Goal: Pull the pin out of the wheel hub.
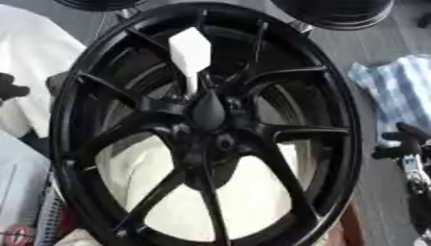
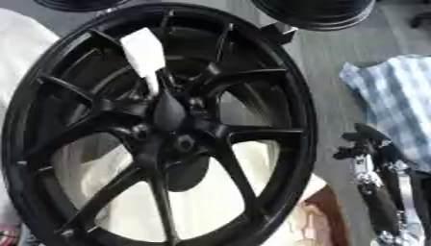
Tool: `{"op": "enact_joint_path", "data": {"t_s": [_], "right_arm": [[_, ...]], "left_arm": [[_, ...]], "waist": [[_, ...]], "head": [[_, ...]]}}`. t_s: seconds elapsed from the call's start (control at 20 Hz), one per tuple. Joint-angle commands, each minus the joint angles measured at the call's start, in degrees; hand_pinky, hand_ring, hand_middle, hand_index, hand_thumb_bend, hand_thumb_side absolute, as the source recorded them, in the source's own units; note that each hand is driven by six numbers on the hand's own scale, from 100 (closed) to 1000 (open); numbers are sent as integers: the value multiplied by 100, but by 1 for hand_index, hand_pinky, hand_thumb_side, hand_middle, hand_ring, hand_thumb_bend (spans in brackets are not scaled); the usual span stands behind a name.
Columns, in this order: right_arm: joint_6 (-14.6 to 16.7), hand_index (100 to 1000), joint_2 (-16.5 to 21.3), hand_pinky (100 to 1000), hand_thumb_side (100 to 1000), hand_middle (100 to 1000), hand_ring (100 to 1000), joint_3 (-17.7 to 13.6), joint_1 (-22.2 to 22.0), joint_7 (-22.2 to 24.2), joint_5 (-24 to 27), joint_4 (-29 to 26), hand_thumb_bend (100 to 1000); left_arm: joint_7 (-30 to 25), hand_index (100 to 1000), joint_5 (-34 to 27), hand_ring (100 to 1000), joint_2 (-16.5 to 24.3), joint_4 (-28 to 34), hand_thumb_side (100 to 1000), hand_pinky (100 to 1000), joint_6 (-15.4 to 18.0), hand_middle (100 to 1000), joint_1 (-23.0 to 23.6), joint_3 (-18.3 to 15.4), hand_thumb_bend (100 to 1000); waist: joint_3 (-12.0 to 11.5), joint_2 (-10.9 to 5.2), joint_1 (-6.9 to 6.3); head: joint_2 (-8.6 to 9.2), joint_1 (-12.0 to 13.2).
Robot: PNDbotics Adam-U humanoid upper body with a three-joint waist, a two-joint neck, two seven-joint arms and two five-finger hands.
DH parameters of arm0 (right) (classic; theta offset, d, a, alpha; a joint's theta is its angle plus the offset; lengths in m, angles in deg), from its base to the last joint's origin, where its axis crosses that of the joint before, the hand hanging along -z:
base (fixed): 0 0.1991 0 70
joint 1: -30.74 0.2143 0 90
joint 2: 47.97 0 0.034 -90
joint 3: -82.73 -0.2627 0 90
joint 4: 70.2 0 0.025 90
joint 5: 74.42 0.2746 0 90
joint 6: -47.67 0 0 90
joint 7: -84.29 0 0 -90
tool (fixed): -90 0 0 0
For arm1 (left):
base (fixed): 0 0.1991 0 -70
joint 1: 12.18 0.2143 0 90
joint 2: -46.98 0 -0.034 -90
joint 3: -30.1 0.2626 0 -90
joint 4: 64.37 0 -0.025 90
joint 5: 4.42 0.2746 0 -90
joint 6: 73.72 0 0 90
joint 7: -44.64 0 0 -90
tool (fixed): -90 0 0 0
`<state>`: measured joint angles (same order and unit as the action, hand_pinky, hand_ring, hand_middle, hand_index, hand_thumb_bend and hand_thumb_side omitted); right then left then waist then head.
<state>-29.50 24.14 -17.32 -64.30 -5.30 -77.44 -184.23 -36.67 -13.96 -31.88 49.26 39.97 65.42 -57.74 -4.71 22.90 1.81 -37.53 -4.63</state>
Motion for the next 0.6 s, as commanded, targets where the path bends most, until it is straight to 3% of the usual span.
{"op": "enact_joint_path", "data": {"t_s": [0.05, 0.25, 0.4, 0.6], "right_arm": [[-27, 812, 110, 728, 599, 657, 532, -45, -49, -31, -62, -56, 100], [-34, 813, 131, 728, 596, 658, 532, -57, -123, -52, -98, -56, 100], [-67, 813, 113, 729, 604, 659, 532, -64, -169, -67, -141, -56, 100], [-117, 813, 88, 730, 603, 659, 532, -49, -229, -81, -236, -56, 100]], "left_arm": [[-43, 771, 42, 633, 889, 95, 597, 729, 408, 635, -98, -72, 100], [-196, 772, 118, 642, 1894, 95, 594, 733, 723, 638, -296, -147, 100], [-518, 782, 189, 658, 2497, 95, 448, 741, 656, 653, -475, -220, 100], [-1443, 787, 389, 681, 3133, 95, 307, 753, 354, 671, -852, -304, 100]], "waist": [[9, -168, -54], [11, -250, -112], [13, -286, -144], [32, -329, -177]], "head": [[-38, -9], [-67, -16], [-54, -13], [-78, -16]]}}
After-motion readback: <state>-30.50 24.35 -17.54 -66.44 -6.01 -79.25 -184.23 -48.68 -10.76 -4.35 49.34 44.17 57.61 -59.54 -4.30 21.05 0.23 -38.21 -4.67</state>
